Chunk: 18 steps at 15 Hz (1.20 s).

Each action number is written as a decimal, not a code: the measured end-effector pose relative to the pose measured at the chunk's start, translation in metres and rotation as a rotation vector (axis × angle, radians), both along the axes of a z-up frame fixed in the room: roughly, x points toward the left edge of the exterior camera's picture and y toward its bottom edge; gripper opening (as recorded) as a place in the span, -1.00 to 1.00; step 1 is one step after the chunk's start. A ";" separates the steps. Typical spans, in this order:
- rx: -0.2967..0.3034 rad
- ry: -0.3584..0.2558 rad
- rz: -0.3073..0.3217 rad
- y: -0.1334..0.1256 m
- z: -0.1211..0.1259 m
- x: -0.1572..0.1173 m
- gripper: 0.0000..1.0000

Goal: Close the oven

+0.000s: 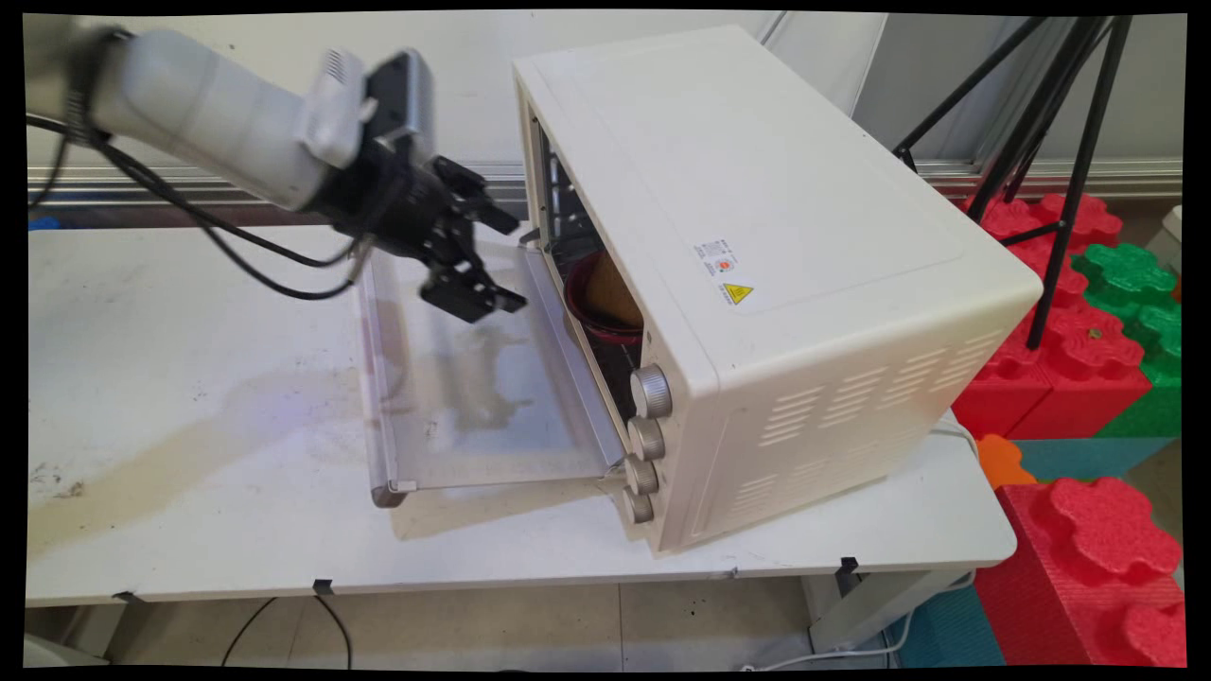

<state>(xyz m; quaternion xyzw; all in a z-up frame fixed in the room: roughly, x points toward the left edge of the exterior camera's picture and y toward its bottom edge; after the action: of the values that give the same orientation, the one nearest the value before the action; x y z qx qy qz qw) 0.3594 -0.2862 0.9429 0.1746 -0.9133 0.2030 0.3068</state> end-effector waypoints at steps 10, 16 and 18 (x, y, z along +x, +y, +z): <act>0.104 0.032 0.105 0.067 0.039 0.068 1.00; 0.176 -0.010 0.167 0.110 0.039 0.109 1.00; 0.194 -0.025 0.179 0.119 0.036 0.118 1.00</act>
<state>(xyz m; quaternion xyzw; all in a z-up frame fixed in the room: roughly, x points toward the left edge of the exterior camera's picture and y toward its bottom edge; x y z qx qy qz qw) 0.4773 -0.1673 0.9789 0.2816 -0.9131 0.1426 0.2580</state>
